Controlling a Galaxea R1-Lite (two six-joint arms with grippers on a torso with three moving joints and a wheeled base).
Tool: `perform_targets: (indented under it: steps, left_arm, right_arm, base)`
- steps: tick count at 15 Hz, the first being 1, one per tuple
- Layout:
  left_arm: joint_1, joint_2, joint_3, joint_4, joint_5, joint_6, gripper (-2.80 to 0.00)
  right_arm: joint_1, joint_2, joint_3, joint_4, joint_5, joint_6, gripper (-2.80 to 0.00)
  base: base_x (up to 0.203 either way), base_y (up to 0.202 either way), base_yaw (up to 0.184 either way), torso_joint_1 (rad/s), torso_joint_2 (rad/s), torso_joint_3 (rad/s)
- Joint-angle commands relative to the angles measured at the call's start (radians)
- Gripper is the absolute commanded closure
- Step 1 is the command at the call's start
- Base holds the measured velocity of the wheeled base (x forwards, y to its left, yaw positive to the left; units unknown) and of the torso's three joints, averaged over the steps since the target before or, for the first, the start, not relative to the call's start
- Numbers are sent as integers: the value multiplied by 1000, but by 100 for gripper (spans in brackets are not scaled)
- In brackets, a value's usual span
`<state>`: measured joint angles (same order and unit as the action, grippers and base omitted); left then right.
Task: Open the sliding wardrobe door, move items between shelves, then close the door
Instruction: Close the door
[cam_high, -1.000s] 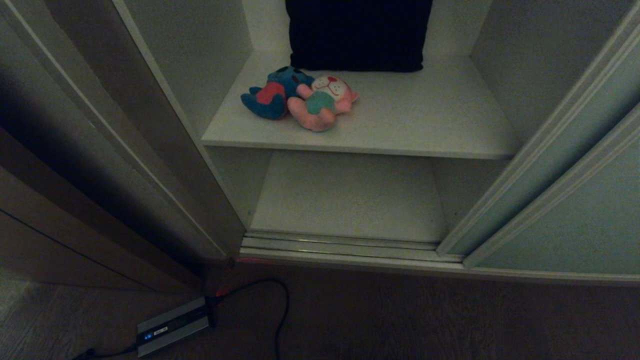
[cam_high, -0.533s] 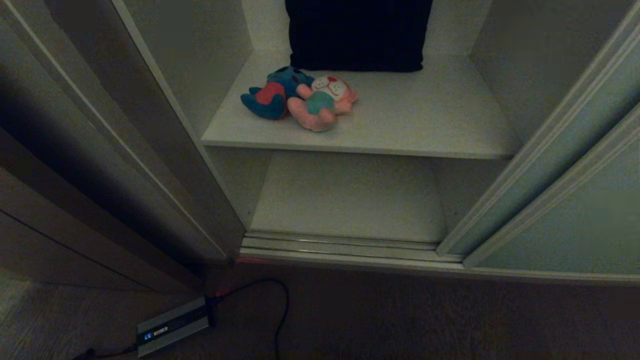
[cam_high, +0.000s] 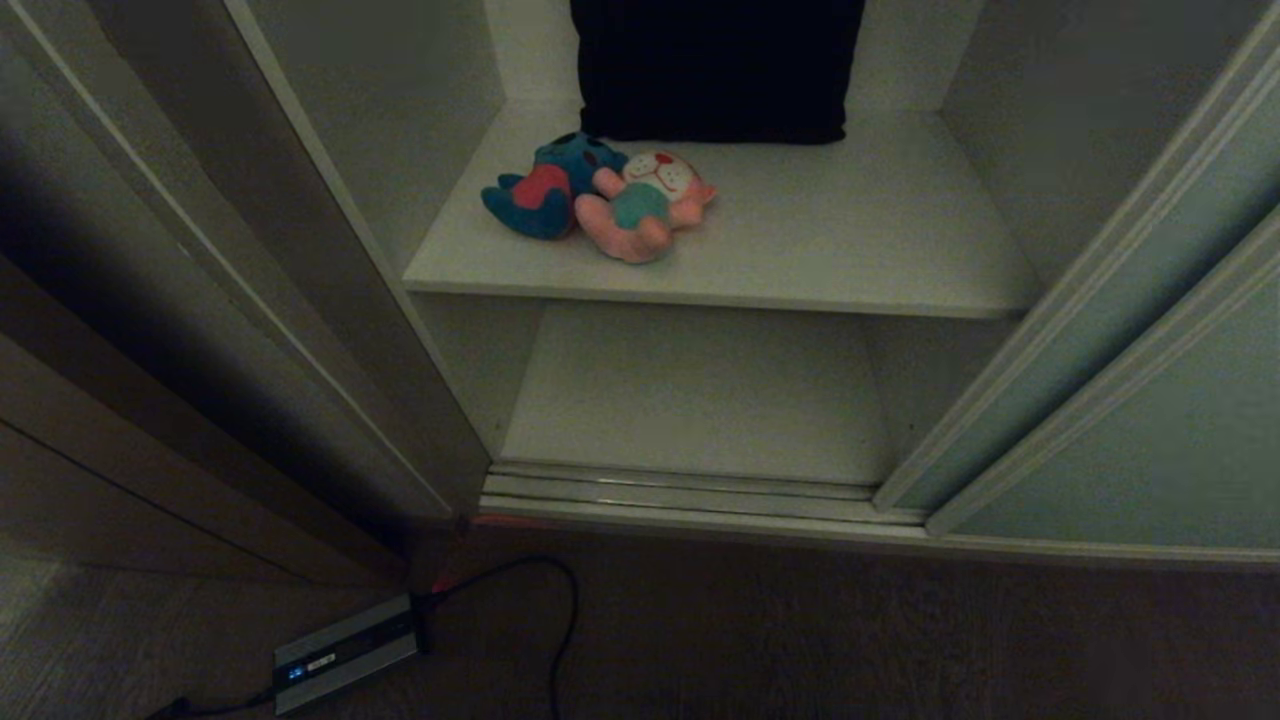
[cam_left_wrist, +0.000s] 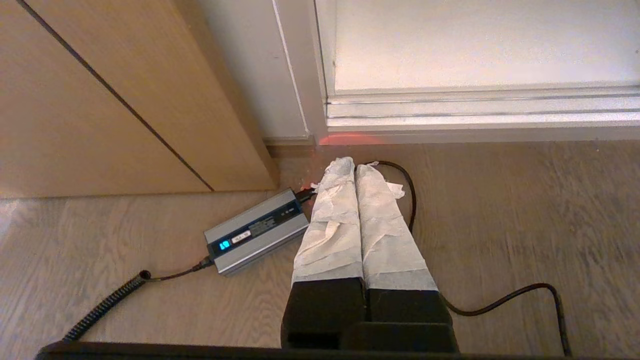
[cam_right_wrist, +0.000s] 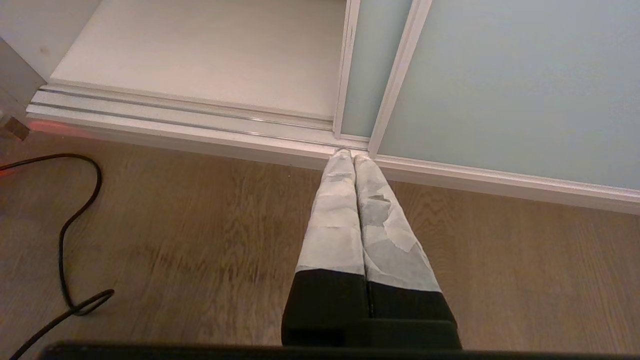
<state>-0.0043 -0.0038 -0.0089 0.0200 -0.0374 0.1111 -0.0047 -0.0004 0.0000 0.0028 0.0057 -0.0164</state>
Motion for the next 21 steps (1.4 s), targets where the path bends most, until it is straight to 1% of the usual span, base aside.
perform_targets:
  steps: [1, 7, 8, 9, 10, 11, 13, 15, 18, 19, 21]
  left_arm:
    - [0, 4, 0, 1, 1, -1, 0]
    - [0, 4, 0, 1, 1, 0, 0]
    - [0, 4, 0, 1, 1, -1, 0]
    - [0, 4, 0, 1, 1, 0, 0]
    - [0, 4, 0, 1, 1, -1, 0]
    - [0, 4, 1, 1, 1, 1, 0]
    - [0, 4, 0, 1, 1, -1, 0]
    - [0, 4, 0, 1, 1, 0, 0]
    - [0, 4, 0, 1, 1, -1, 0]
    - [0, 4, 0, 1, 1, -1, 0]
    - [0, 4, 0, 1, 1, 1, 0]
  right_arm:
    - [0, 0, 3, 0, 0, 0, 0]
    - [0, -3, -3, 7, -5, -8, 0]
    - [0, -2, -28, 16, -8, -11, 0]
    - [0, 10, -85, 32, -13, -8, 0]
    - [0, 35, -180, 67, -21, 4, 0]
    - [0, 62, -303, 115, -32, 25, 0]
    - [0, 117, -554, 261, -53, 45, 0]
    - [0, 214, -789, 413, -93, 36, 0]
    - [-1, 418, -1046, 512, -231, 20, 0]
    - [3, 473, -1098, 523, -265, 14, 0]
    - [41, 551, -1214, 551, -365, -3, 0]
  base:
    - [0, 0, 0, 0, 0, 0]
    - [0, 0, 0, 0, 0, 0]
    - [0, 0, 0, 0, 0, 0]
    - [0, 0, 0, 0, 0, 0]
    - [0, 0, 0, 0, 0, 0]
    - [0, 0, 0, 0, 0, 0]
    - [0, 0, 0, 0, 0, 0]
    - [0, 0, 0, 0, 0, 0]
    - [0, 0, 0, 0, 0, 0]
    - [0, 0, 0, 0, 0, 0]
    - [0, 0, 0, 0, 0, 0]
